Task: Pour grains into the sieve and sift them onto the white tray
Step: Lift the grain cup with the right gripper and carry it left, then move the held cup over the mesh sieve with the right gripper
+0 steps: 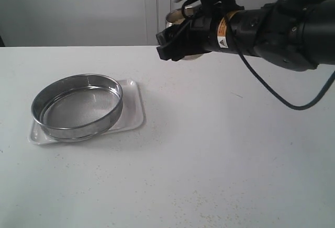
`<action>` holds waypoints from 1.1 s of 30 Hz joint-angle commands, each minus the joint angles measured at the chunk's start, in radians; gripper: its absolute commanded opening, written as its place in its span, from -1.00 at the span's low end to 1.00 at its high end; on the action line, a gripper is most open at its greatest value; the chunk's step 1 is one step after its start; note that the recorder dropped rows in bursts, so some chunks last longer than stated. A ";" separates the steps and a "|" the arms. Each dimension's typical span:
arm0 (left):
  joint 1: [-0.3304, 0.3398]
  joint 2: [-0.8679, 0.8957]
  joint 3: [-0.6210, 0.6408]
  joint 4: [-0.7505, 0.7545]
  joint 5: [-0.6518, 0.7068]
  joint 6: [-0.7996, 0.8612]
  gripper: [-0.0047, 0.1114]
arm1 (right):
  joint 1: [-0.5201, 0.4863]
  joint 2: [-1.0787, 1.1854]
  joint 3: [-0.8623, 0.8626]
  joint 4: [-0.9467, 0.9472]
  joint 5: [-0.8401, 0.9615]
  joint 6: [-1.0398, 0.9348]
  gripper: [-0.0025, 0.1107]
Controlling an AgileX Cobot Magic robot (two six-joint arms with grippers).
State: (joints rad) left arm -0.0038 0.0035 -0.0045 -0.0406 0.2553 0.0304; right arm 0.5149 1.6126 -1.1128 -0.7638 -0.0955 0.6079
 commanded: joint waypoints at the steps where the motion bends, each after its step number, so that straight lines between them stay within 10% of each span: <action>1: 0.002 -0.004 0.005 -0.007 -0.001 0.000 -0.92 | 0.046 0.041 -0.076 0.006 0.054 0.007 -0.96; 33: 0.002 -0.004 0.005 -0.007 -0.001 0.000 -0.92 | 0.187 0.339 -0.394 0.004 0.258 -0.029 -0.96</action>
State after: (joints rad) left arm -0.0038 0.0035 -0.0045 -0.0406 0.2553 0.0304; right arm 0.6977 1.9561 -1.4887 -0.7580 0.1617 0.6002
